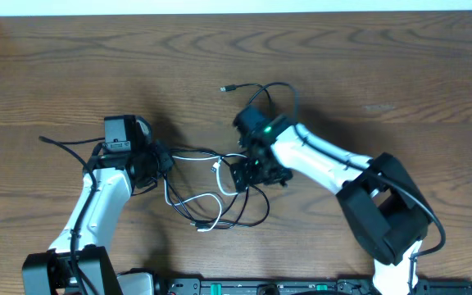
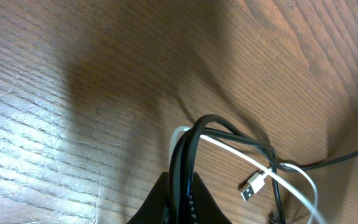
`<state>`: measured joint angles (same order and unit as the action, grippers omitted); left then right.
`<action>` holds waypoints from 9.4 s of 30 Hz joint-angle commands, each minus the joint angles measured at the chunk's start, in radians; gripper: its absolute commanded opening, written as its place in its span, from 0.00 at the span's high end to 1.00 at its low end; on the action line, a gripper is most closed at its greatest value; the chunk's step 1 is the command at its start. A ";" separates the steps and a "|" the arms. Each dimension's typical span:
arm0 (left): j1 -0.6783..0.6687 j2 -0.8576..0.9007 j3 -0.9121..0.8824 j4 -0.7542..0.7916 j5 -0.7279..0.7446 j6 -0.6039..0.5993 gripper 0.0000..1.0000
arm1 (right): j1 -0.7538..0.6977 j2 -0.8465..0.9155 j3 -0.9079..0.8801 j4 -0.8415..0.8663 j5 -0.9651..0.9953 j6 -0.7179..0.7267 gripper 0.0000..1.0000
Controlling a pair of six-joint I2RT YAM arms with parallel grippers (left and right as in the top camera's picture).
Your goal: Untangle cables
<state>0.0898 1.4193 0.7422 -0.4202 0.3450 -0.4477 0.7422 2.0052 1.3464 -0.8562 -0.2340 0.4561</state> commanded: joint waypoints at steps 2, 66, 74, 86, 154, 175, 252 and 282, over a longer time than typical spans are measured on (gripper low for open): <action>0.005 0.004 -0.002 -0.005 -0.018 0.009 0.92 | 0.074 -0.023 0.012 -0.010 0.204 0.135 0.20; 0.004 0.004 -0.002 0.026 0.171 0.001 0.92 | -0.167 -0.023 -0.092 0.698 0.523 -0.110 0.99; 0.004 0.004 -0.002 0.027 0.171 0.001 0.92 | -0.166 -0.023 -0.092 0.698 0.523 -0.114 0.24; 0.004 0.004 -0.002 0.027 0.167 0.002 0.92 | -0.164 -0.064 -0.085 0.675 0.492 -0.132 0.17; 0.004 0.004 -0.002 0.030 0.160 0.002 0.92 | 0.037 -0.016 -0.082 0.345 0.495 -0.117 0.99; 0.004 0.004 -0.002 0.030 0.160 0.002 0.92 | -0.013 -0.011 -0.082 0.202 0.475 0.068 0.31; 0.004 0.004 -0.002 0.029 0.160 0.002 0.92 | -0.114 -0.050 -0.239 0.364 0.452 0.410 0.99; -0.070 0.006 -0.139 0.193 0.060 -0.034 0.92 | -0.224 0.135 -0.239 0.900 0.486 0.040 0.99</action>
<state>0.0433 1.4197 0.6331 -0.2726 0.4252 -0.4564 0.5293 2.0697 1.1416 0.0574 0.2687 0.5293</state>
